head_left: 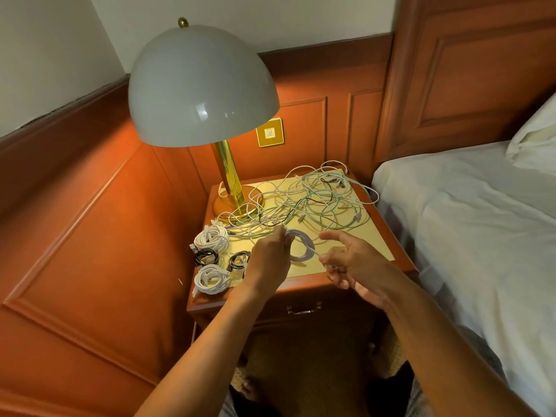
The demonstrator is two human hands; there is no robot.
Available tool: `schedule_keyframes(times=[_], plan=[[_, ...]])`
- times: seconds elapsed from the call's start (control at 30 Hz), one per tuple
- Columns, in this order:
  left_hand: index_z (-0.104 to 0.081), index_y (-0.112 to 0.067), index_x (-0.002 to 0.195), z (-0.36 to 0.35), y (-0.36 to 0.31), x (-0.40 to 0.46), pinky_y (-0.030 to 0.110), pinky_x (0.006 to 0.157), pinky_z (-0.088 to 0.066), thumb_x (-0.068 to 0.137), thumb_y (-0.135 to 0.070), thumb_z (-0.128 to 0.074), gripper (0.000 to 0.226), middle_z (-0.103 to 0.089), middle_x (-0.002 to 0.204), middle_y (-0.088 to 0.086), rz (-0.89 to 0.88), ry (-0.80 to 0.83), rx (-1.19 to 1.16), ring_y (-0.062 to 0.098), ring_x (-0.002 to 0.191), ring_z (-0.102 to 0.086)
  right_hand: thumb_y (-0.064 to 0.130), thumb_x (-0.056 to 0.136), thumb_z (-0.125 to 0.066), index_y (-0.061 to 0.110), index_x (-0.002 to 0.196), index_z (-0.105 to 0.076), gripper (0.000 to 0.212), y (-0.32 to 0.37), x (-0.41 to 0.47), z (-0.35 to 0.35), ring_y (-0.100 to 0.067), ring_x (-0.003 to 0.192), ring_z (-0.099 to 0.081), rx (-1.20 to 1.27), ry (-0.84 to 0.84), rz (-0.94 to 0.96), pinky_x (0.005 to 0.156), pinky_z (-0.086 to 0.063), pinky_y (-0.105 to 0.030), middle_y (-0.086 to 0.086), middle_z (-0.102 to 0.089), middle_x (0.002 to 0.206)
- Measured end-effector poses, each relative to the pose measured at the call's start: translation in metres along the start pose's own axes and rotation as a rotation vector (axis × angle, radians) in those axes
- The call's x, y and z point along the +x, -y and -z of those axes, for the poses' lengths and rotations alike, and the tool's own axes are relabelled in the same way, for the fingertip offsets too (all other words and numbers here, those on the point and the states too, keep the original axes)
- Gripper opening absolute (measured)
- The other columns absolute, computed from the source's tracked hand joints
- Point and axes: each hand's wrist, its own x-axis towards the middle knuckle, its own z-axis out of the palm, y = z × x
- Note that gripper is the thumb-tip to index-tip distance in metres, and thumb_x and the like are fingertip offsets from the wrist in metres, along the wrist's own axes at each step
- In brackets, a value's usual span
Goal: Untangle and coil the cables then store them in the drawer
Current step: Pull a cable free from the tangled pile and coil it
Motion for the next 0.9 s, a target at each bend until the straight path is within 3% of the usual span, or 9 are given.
schedule_keyframes(times=[0.13, 0.23, 0.3, 0.37, 0.43, 0.53, 0.63, 0.77, 0.9], plan=[[-0.057, 0.001, 0.095, -0.005, -0.003, 0.000, 0.032, 0.053, -0.026, 0.102, -0.017, -0.044, 0.024, -0.058, 0.073, 0.013, 0.061, 0.059, -0.022, 0.028, 0.058, -0.044, 0.005, 0.092, -0.059, 0.021, 0.120, -0.055, 0.033, 0.014, -0.004, 0.009, -0.013, 0.057, -0.047, -0.254, -0.012, 0.064, 0.046, -0.034, -0.024, -0.002, -0.053, 0.069], [-0.060, -0.002, 0.097, -0.004, -0.006, 0.001, 0.033, 0.056, -0.036, 0.102, -0.016, -0.043, 0.022, -0.064, 0.082, 0.015, 0.139, 0.115, -0.101, 0.030, 0.065, -0.054, 0.012, 0.095, -0.057, 0.023, 0.114, -0.060, 0.021, 0.024, -0.005, 0.016, -0.011, 0.077, -0.056, -0.861, -0.137, 0.227, 0.060, -0.043, -0.021, 0.001, -0.061, 0.087], [-0.060, -0.007, 0.095, -0.003, -0.008, 0.002, 0.028, 0.055, -0.037, 0.102, -0.014, -0.042, 0.021, -0.061, 0.080, 0.006, 0.209, 0.152, -0.199, 0.020, 0.066, -0.053, 0.014, 0.096, -0.056, 0.020, 0.113, -0.064, 0.019, 0.023, -0.003, 0.018, -0.015, 0.095, -0.059, -1.147, -0.237, 0.329, 0.074, -0.051, -0.024, -0.001, -0.064, 0.105], [-0.057, -0.011, 0.088, -0.003, -0.013, 0.002, 0.026, 0.053, -0.034, 0.103, -0.017, -0.041, 0.023, -0.057, 0.071, 0.002, 0.300, 0.212, -0.377, 0.013, 0.058, -0.048, 0.013, 0.095, -0.058, 0.018, 0.111, -0.068, 0.019, 0.017, 0.002, 0.020, -0.020, 0.105, -0.056, -1.244, -0.330, 0.403, 0.083, -0.052, -0.030, -0.006, -0.064, 0.113], [-0.054, -0.012, 0.082, -0.001, -0.019, 0.001, 0.025, 0.051, -0.033, 0.104, -0.021, -0.040, 0.027, -0.054, 0.063, 0.003, 0.383, 0.253, -0.556, 0.013, 0.051, -0.045, 0.010, 0.094, -0.060, 0.014, 0.110, -0.068, 0.019, 0.009, 0.010, 0.023, -0.020, 0.111, -0.051, -1.255, -0.384, 0.467, 0.087, -0.046, -0.024, -0.006, -0.061, 0.116], [-0.051, -0.011, 0.081, -0.001, -0.028, 0.000, 0.023, 0.046, -0.034, 0.105, -0.021, -0.038, 0.029, -0.052, 0.062, 0.004, 0.440, 0.256, -0.692, 0.011, 0.048, -0.044, 0.004, 0.092, -0.062, 0.008, 0.108, -0.068, 0.017, -0.002, 0.016, 0.019, -0.021, 0.115, -0.054, -1.102, -0.427, 0.525, 0.083, -0.040, -0.015, -0.008, -0.059, 0.113], [-0.050, -0.011, 0.080, -0.002, -0.031, 0.001, 0.023, 0.046, -0.034, 0.105, -0.020, -0.037, 0.030, -0.051, 0.060, 0.004, 0.447, 0.231, -0.707, 0.008, 0.044, -0.044, 0.004, 0.092, -0.061, 0.009, 0.101, -0.067, 0.011, -0.011, 0.021, 0.013, -0.013, 0.087, -0.063, -0.892, -0.435, 0.508, 0.066, -0.040, -0.005, -0.001, -0.063, 0.092], [-0.052, -0.015, 0.081, -0.007, -0.031, 0.001, 0.030, 0.056, -0.040, 0.105, -0.024, -0.037, 0.029, -0.056, 0.065, 0.002, 0.434, 0.183, -0.638, 0.013, 0.052, -0.048, 0.010, 0.093, -0.063, 0.013, 0.096, -0.069, 0.008, -0.017, 0.023, 0.005, -0.005, 0.067, -0.064, -0.379, -0.434, 0.320, 0.059, -0.047, -0.019, 0.002, -0.069, 0.081], [-0.052, -0.013, 0.087, -0.009, -0.030, 0.001, 0.035, 0.058, -0.043, 0.104, -0.018, -0.039, 0.022, -0.057, 0.068, 0.001, 0.302, 0.107, -0.389, 0.020, 0.059, -0.054, 0.001, 0.095, -0.053, 0.006, 0.102, -0.068, 0.017, -0.022, 0.022, 0.001, -0.016, 0.068, -0.062, 0.147, -0.295, 0.140, 0.055, -0.042, -0.026, -0.007, -0.071, 0.081]])
